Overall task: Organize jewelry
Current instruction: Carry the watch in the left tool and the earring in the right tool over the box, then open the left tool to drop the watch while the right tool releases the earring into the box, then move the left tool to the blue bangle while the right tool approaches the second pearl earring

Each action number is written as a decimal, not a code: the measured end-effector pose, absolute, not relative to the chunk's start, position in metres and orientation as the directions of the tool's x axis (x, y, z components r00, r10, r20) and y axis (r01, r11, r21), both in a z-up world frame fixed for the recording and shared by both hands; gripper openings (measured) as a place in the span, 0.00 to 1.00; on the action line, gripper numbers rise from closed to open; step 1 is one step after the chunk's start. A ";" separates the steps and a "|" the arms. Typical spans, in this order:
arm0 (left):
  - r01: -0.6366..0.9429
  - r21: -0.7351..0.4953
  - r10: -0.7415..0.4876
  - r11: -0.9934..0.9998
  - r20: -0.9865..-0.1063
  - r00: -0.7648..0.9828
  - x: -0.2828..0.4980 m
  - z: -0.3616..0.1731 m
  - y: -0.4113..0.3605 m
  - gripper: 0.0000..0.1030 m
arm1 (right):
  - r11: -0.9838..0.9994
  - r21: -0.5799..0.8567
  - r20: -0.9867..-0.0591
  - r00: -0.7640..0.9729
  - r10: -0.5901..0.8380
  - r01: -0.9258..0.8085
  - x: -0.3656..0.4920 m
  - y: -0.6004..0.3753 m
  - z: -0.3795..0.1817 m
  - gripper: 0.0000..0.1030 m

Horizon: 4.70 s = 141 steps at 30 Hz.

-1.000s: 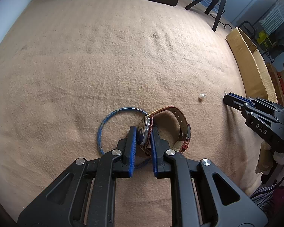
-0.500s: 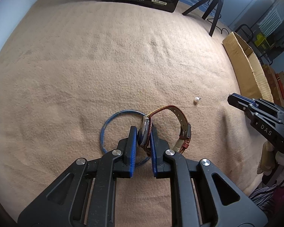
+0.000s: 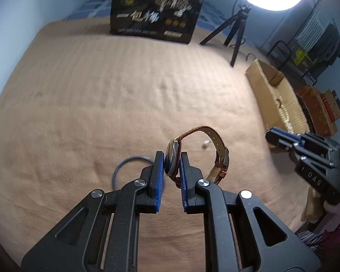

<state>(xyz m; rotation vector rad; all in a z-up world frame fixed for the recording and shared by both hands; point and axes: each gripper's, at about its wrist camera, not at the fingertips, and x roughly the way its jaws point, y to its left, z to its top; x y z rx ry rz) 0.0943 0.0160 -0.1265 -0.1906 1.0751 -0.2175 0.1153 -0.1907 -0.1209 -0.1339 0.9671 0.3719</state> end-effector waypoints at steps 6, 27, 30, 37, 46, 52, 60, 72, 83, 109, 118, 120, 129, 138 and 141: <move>0.128 -0.268 -0.295 0.955 -0.816 0.497 0.097 -0.104 -0.006 0.11 | 0.932 0.061 -0.796 0.545 0.262 -0.358 0.108 -0.202 -0.101 0.06; 0.284 -0.264 -0.381 0.922 -0.754 0.535 0.106 -0.069 -0.096 0.11 | 0.973 0.088 -0.733 0.647 0.208 -0.212 0.095 -0.289 -0.059 0.06; 0.298 -0.269 -0.393 0.916 -0.750 0.532 0.109 -0.068 -0.107 0.11 | 0.978 0.086 -0.731 0.654 0.193 -0.192 0.094 -0.301 -0.057 0.06; 0.339 -0.277 -0.424 0.899 -0.743 0.518 0.119 -0.067 -0.140 0.11 | 0.987 0.080 -0.730 0.666 0.153 -0.140 0.097 -0.329 -0.054 0.06; 0.377 -0.277 -0.447 0.884 -0.739 0.504 0.136 -0.071 -0.177 0.11 | 0.993 0.094 -0.734 0.668 0.119 -0.073 0.113 -0.367 -0.054 0.06; 0.398 -0.258 -0.444 0.880 -0.745 0.498 0.149 -0.077 -0.195 0.11 | 0.994 0.108 -0.741 0.664 0.103 -0.034 0.129 -0.389 -0.058 0.06; 0.412 -0.260 -0.450 0.873 -0.755 0.477 0.161 -0.089 -0.212 0.11 | 0.993 0.114 -0.744 0.662 0.089 -0.006 0.154 -0.404 -0.064 0.06; 0.416 -0.275 -0.458 0.867 -0.768 0.447 0.170 -0.104 -0.231 0.11 | 0.995 0.100 -0.770 0.635 0.063 0.024 0.174 -0.409 -0.083 0.06; 0.423 -0.274 -0.457 0.864 -0.779 0.430 0.172 -0.114 -0.241 0.11 | 0.995 0.095 -0.779 0.625 0.051 0.037 0.175 -0.414 -0.086 0.06; 0.438 -0.228 -0.432 0.870 -0.780 0.452 0.163 -0.109 -0.242 0.39 | 0.995 0.042 -0.741 0.671 -0.033 0.095 0.166 -0.416 -0.073 0.83; 0.422 -0.218 -0.423 0.880 -0.765 0.486 0.154 -0.095 -0.225 0.47 | 0.996 0.025 -0.726 0.687 -0.037 0.080 0.158 -0.403 -0.064 0.85; 0.417 -0.216 -0.419 0.883 -0.764 0.491 0.152 -0.094 -0.220 0.47 | 0.997 0.027 -0.723 0.690 -0.034 0.078 0.155 -0.400 -0.061 0.85; 0.383 -0.192 -0.383 0.903 -0.761 0.523 0.139 -0.083 -0.182 0.47 | 0.999 0.015 -0.700 0.714 -0.017 0.039 0.144 -0.376 -0.049 0.88; 0.315 -0.171 -0.329 0.933 -0.760 0.561 0.126 -0.072 -0.119 0.47 | 0.999 -0.025 -0.682 0.731 0.012 -0.039 0.135 -0.334 -0.041 0.97; 0.285 -0.168 -0.308 0.944 -0.763 0.569 0.122 -0.071 -0.095 0.47 | 0.997 -0.029 -0.685 0.728 0.034 -0.073 0.133 -0.317 -0.042 0.97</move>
